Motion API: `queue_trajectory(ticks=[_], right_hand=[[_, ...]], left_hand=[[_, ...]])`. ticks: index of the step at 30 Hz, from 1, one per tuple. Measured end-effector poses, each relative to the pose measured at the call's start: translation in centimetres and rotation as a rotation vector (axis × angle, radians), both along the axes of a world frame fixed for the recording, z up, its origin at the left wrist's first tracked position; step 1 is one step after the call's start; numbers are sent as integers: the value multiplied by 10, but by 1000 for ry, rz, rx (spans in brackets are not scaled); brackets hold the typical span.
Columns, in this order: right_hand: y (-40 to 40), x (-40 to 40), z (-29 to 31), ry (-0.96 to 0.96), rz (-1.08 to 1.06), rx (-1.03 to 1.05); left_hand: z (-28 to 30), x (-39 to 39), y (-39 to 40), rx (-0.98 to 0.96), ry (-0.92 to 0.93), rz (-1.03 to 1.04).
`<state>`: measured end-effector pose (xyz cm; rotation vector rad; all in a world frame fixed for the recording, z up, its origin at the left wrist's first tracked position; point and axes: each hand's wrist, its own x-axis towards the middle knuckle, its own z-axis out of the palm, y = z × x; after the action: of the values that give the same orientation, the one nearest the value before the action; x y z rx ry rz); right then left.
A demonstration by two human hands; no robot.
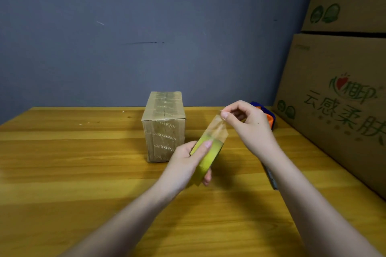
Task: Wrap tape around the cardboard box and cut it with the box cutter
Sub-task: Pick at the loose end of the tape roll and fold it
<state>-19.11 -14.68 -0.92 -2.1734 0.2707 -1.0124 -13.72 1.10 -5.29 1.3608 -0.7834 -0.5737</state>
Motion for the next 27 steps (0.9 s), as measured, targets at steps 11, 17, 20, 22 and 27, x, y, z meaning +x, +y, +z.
queue_trajectory(ticks=[11, 17, 20, 22, 27], right_hand=[[6, 4, -10, 13, 167, 238], [12, 6, -16, 42, 234, 305], [15, 5, -18, 29, 265, 341], [18, 5, -20, 18, 277, 360], [23, 4, -26, 72, 283, 414]], left_hand=[[-3, 4, 11, -94, -152, -8], [-5, 2, 11, -167, -193, 79], [-6, 1, 11, -184, -173, 93], [-8, 1, 11, -190, -175, 106], [-10, 1, 12, -163, -219, 125]])
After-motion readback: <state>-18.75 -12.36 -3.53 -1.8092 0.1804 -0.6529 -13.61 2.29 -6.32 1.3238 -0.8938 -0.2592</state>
